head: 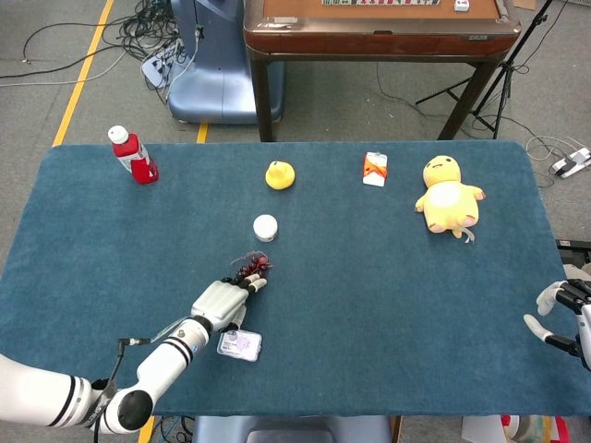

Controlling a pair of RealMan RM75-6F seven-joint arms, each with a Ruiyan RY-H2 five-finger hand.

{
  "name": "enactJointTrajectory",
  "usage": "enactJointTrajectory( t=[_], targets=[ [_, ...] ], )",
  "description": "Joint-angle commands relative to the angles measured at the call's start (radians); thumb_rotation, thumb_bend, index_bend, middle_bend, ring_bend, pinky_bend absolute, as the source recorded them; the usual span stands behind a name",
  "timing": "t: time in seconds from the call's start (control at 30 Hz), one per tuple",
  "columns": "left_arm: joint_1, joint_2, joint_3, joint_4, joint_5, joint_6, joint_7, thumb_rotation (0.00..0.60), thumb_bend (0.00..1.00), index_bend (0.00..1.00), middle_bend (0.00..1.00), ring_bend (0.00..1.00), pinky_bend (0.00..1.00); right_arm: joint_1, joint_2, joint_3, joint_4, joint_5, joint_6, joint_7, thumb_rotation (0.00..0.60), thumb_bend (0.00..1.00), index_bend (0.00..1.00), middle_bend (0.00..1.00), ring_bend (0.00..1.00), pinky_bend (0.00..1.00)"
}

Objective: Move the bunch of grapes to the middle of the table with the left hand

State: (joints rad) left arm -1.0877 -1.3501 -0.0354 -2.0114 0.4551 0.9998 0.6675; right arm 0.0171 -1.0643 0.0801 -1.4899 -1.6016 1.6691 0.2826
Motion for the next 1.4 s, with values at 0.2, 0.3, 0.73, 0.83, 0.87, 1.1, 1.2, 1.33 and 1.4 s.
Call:
enactJointTrajectory(
  t=[0.2, 0.3, 0.73, 0.83, 0.87, 1.1, 1.2, 1.33, 1.4],
  targets=[
    [0.035, 0.039, 0.014, -0.026, 0.049, 0.025, -0.042, 0.6, 0.77, 0.0, 0.0, 0.08, 0.15, 0.0, -0.001, -0.001, -0.002, -0.001, -0.001, -0.006, 0.6, 0.13, 0.66, 0.56, 0.41, 0.43],
    [0.051, 0.063, 0.022, -0.05, 0.071, 0.048, -0.049, 0.6, 0.77, 0.0, 0.0, 0.08, 0.15, 0.001, -0.001, 0.0, -0.002, 0.001, -0.003, -0.006, 0.6, 0.13, 0.66, 0.56, 0.41, 0.43],
    [0.078, 0.133, 0.072, -0.125, 0.036, 0.151, 0.036, 0.6, 0.77, 0.01, 0.0, 0.08, 0.15, 0.0, -0.002, -0.003, -0.005, -0.003, -0.002, -0.011, 0.6, 0.13, 0.66, 0.56, 0.41, 0.43],
    [0.072, 0.123, 0.077, -0.114, 0.001, 0.157, 0.064, 0.6, 0.77, 0.01, 0.0, 0.08, 0.15, 0.001, -0.002, -0.003, -0.007, -0.003, -0.004, -0.015, 0.6, 0.13, 0.66, 0.56, 0.41, 0.43],
    [0.07, 0.119, 0.076, -0.11, -0.009, 0.156, 0.069, 0.6, 0.77, 0.01, 0.0, 0.08, 0.15, 0.001, -0.003, -0.003, -0.007, -0.003, -0.005, -0.016, 0.6, 0.13, 0.66, 0.56, 0.41, 0.43],
    [0.046, 0.084, 0.064, -0.08, -0.079, 0.129, 0.1, 0.6, 0.77, 0.01, 0.0, 0.08, 0.15, 0.001, -0.001, -0.001, -0.007, 0.002, -0.008, -0.012, 0.6, 0.13, 0.66, 0.56, 0.41, 0.43],
    [0.029, 0.072, 0.066, -0.083, -0.109, 0.107, 0.122, 0.6, 0.77, 0.01, 0.0, 0.08, 0.15, 0.001, 0.001, 0.0, -0.005, 0.005, -0.008, -0.004, 0.6, 0.13, 0.66, 0.56, 0.41, 0.43],
    [0.003, 0.078, 0.068, -0.103, -0.14, 0.047, 0.131, 0.6, 0.76, 0.01, 0.0, 0.08, 0.15, 0.0, 0.003, 0.002, -0.003, 0.008, -0.006, 0.004, 0.6, 0.13, 0.66, 0.56, 0.41, 0.43],
    [-0.008, 0.074, 0.067, -0.106, -0.144, 0.04, 0.136, 0.6, 0.76, 0.01, 0.0, 0.08, 0.15, -0.001, 0.003, 0.001, -0.003, 0.006, -0.005, 0.006, 0.6, 0.13, 0.66, 0.56, 0.41, 0.43]
  ],
)
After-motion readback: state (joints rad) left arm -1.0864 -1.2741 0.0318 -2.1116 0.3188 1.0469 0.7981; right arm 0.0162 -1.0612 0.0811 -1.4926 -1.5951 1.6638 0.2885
